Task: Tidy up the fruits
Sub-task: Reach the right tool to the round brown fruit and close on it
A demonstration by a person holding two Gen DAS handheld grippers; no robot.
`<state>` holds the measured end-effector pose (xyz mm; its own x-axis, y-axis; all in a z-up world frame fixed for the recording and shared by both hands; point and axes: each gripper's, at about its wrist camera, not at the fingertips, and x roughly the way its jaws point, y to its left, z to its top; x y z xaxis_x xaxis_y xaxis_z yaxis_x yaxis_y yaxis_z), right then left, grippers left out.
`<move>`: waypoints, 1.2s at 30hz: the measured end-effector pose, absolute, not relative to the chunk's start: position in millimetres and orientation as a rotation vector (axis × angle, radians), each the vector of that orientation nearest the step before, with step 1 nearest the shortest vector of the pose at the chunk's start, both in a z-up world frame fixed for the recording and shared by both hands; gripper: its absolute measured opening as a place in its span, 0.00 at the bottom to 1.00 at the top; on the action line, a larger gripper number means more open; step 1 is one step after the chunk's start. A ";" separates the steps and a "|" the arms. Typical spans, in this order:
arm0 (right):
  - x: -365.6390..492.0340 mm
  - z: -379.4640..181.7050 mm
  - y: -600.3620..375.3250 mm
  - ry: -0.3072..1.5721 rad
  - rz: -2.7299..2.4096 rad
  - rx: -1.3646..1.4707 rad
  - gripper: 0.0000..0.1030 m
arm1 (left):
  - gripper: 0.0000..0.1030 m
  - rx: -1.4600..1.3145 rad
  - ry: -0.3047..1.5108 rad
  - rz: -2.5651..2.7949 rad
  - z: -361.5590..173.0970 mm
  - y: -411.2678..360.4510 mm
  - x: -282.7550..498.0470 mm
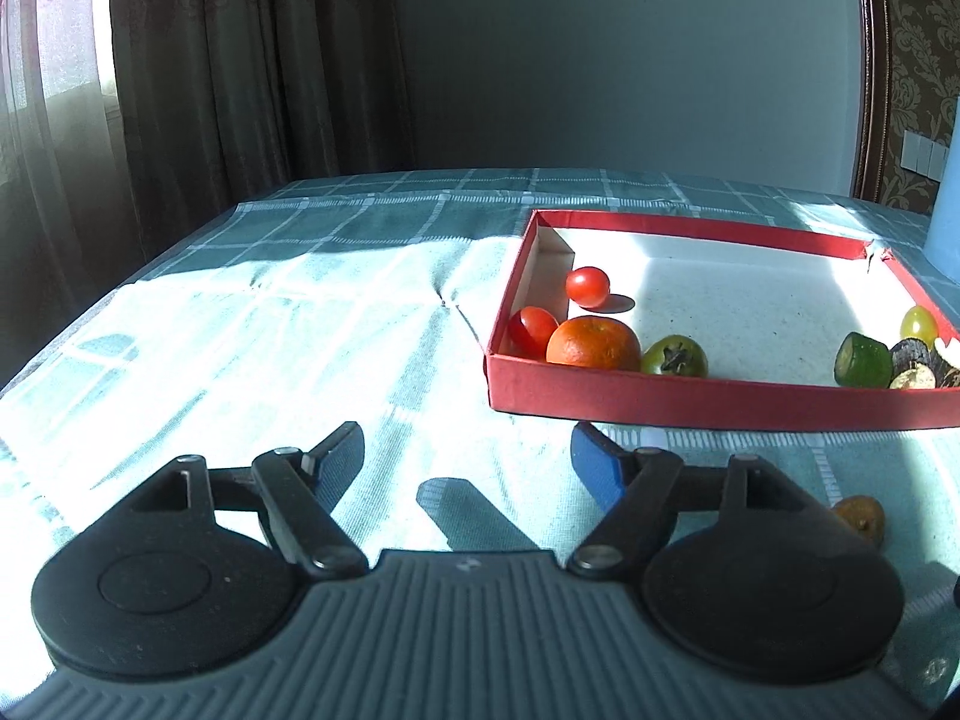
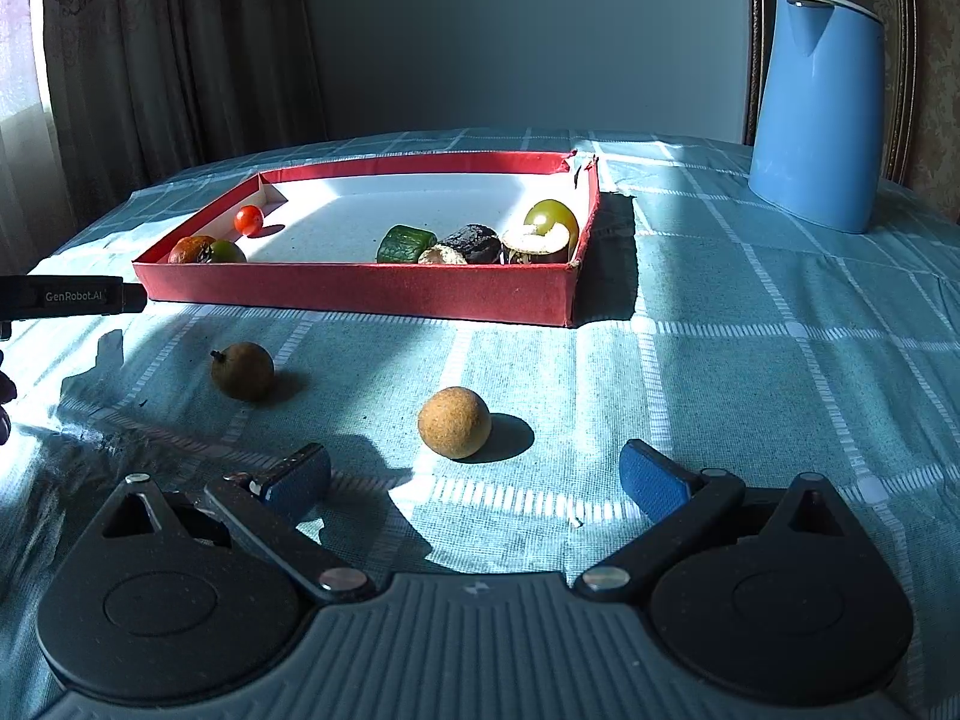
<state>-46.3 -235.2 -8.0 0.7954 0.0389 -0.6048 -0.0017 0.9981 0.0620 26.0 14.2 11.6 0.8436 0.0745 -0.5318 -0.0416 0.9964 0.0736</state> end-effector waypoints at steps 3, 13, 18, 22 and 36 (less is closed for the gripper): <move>-51.9 -5.2 -234.8 0.617 0.079 0.062 1.00 | 0.74 0.033 0.555 0.066 9.2 23.5 20.5; -60.6 6.0 -240.3 0.508 0.084 0.018 0.99 | 0.86 0.038 0.491 0.043 13.4 23.4 9.4; -42.7 2.5 -237.1 0.553 0.104 -0.046 0.68 | 0.86 0.039 0.488 0.039 13.9 21.4 8.7; -32.1 -3.7 -237.2 0.603 0.121 -0.035 0.46 | 0.86 0.041 0.494 0.035 13.3 20.5 8.8; -31.9 1.9 -239.1 0.583 0.140 -0.009 0.24 | 0.87 0.042 0.508 0.033 12.1 21.1 11.9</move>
